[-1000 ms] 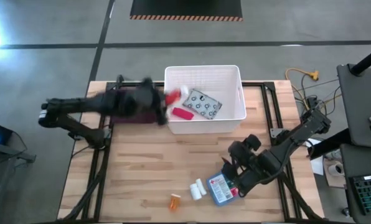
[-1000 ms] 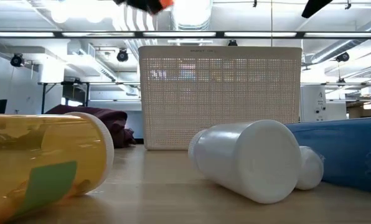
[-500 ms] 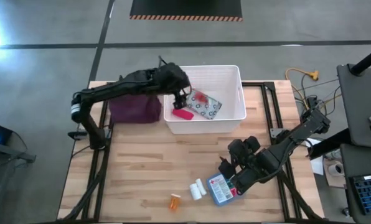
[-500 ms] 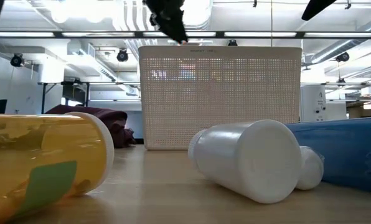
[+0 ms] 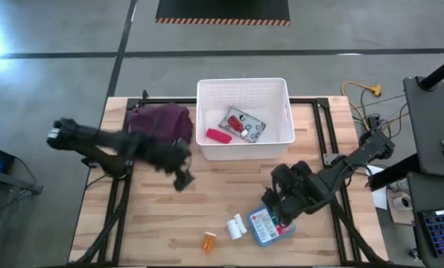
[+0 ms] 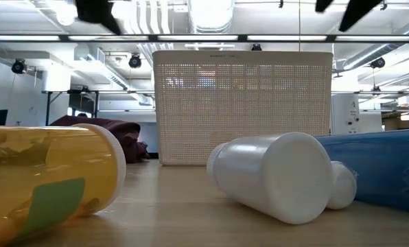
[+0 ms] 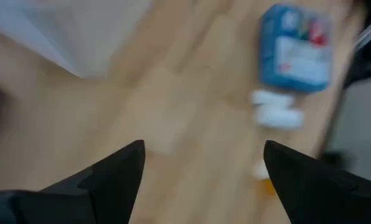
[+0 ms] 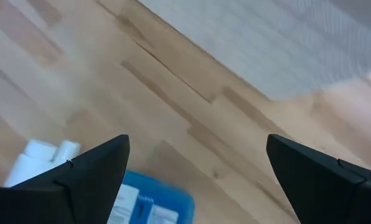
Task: Pick & place medical supplies in basket/bin
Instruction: Put the yellow pill bottle into the white bin, then put the white pill bottle into the white bin, then put the blue first aid kit into the white bin
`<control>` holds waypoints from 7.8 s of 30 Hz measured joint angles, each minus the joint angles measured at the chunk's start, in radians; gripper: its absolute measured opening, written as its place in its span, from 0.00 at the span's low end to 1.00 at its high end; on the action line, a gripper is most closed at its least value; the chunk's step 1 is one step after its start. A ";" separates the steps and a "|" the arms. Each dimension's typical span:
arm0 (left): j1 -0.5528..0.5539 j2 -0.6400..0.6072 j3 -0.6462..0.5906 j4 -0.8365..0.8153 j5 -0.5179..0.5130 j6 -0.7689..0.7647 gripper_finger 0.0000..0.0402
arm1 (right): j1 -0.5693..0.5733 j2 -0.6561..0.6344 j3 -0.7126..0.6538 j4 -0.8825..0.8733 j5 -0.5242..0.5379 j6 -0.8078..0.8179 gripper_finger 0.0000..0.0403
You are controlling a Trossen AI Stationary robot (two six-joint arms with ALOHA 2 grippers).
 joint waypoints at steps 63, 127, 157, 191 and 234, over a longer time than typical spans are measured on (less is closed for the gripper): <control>-0.436 0.847 0.308 0.256 -0.018 -1.053 0.77 | -0.093 -0.202 -0.250 -0.141 -0.134 -0.254 0.92; -0.147 0.121 -0.023 0.585 -0.250 0.089 0.67 | 0.158 -0.442 -0.502 0.395 -0.250 -0.662 0.92; -0.402 0.915 0.521 0.163 -0.275 -0.473 0.55 | 0.049 0.208 -0.170 0.740 -0.379 -0.996 0.81; -0.275 0.881 0.321 0.082 -0.019 -0.966 0.48 | 0.025 0.160 -0.229 0.583 -0.137 -0.976 0.81; 0.148 0.268 0.436 0.203 -0.269 0.198 0.72 | 0.034 -0.301 -0.396 0.438 -0.189 -0.598 0.87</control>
